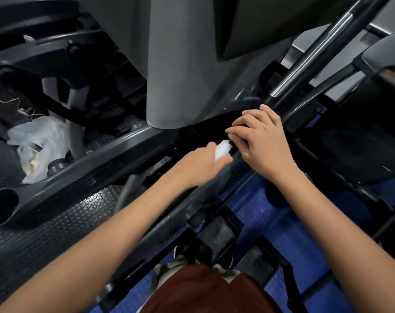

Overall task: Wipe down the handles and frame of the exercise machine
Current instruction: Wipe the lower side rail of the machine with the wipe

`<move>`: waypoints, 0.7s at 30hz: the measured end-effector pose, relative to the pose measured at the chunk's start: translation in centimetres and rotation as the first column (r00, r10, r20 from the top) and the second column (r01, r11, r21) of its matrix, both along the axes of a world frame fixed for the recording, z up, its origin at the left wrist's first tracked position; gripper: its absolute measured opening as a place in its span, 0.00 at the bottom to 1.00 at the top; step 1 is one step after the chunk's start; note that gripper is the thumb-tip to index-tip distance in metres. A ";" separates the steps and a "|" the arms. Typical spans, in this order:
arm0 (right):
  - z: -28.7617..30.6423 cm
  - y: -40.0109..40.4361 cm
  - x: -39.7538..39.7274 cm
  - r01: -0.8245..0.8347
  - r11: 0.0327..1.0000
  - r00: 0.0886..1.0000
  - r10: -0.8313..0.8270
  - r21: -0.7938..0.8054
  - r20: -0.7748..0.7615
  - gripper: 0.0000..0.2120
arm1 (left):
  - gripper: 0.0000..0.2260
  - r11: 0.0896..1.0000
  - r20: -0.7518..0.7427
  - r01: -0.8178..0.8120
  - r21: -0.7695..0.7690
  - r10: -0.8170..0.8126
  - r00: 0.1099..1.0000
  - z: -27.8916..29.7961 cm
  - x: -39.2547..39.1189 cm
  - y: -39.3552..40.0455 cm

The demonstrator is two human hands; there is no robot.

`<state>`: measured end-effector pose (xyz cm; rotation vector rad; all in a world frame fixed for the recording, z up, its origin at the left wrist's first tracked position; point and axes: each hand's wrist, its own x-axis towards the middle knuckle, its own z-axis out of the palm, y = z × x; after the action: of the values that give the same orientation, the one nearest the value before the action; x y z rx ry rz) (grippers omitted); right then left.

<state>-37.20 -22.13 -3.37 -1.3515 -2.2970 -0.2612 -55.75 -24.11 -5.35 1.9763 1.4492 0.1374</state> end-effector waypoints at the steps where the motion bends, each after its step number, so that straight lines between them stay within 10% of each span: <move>1: 0.0 0.0 0.0 -0.001 1.000 1.000 0.001 0.004 -0.001 0.07 | 0.23 0.995 -0.075 0.024 0.094 -0.017 0.997 -0.1 0.1 -0.4; 6: -0.1 0.0 -0.1 -0.004 1.000 1.000 0.004 0.023 -0.018 0.08 | 0.20 0.959 -0.204 0.090 0.269 -0.035 0.978 -0.4 -3.6 -5.0; 12: -0.2 -0.1 -0.2 0.003 1.000 0.999 -0.002 0.021 -0.032 0.07 | 0.23 0.990 -0.207 0.058 0.129 -0.030 0.978 -0.2 -10.5 -11.1; 15: -0.2 -0.1 -0.2 0.005 1.000 0.999 -0.004 0.017 -0.034 0.07 | 0.27 0.994 -0.016 -0.010 -0.112 0.008 1.000 0.4 -11.7 -10.7; 18: -0.3 -0.1 -0.3 0.004 1.000 0.999 -0.004 0.013 -0.037 0.07 | 0.26 0.798 0.258 -0.061 -0.599 0.265 0.929 1.4 -9.5 -7.2; 21: -0.2 -0.2 -0.3 0.007 1.000 0.999 -0.006 0.019 -0.031 0.07 | 0.28 0.729 0.326 0.014 -0.684 0.289 0.900 1.9 -6.1 -3.4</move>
<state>-37.55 -22.30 -3.60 -1.3444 -2.2593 -0.2617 -61.86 -27.49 -3.43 1.1444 1.1384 0.0733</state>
